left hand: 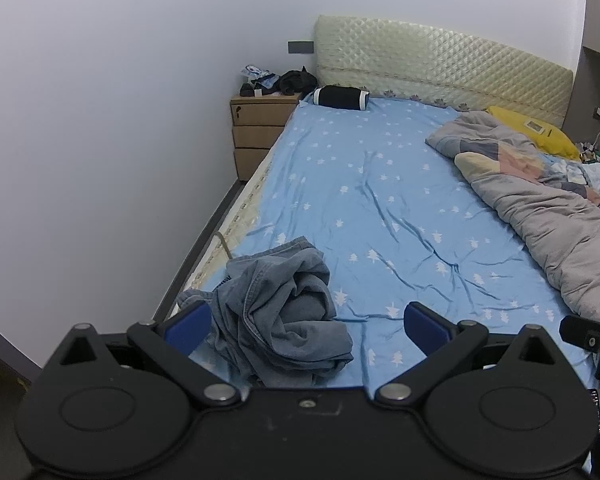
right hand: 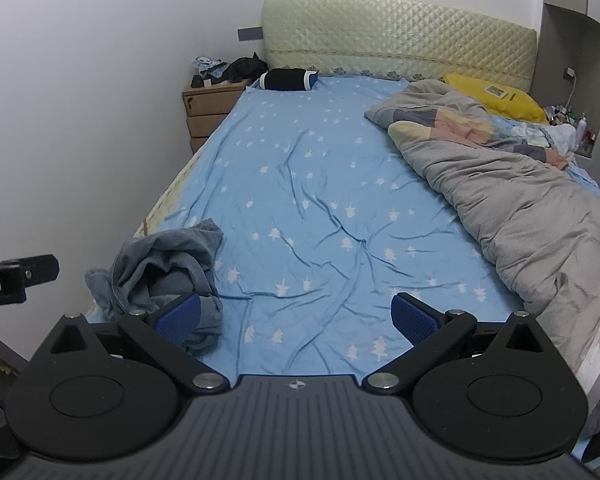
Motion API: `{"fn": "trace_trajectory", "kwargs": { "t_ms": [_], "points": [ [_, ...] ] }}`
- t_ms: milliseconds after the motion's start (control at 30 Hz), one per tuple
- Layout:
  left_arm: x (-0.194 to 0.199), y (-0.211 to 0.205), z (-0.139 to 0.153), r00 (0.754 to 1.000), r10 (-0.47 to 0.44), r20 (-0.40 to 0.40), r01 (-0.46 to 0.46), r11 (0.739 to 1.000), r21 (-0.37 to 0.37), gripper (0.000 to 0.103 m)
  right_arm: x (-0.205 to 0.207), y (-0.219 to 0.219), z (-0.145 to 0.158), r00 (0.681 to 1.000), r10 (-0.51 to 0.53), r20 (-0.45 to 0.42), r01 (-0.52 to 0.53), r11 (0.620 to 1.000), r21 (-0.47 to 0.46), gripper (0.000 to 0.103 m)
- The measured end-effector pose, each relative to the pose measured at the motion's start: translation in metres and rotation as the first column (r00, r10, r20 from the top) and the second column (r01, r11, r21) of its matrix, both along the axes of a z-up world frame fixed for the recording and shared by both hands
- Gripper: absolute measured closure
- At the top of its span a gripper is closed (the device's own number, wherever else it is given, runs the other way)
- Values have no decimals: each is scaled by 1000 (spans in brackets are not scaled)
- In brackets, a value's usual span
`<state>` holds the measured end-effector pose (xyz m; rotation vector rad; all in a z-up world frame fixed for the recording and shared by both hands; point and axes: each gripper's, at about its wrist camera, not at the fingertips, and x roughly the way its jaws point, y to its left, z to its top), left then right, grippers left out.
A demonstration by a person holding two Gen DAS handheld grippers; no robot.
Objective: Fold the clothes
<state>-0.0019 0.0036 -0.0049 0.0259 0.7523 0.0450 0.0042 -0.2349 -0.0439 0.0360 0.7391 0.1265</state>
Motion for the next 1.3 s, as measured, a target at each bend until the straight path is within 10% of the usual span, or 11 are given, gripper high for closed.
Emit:
{"fn": "trace_trajectory", "kwargs": {
  "t_ms": [633,1300],
  "points": [
    [1,1,2,1000,23,-22,-23,999,-31,0,7,-11,-1,999,24,-31,-23,998,53,6],
    [1,5,6,956,286,-73,-291,954,-73,0,10,-17,-18,981,184,-55,-173,972,160,13]
  ]
}}
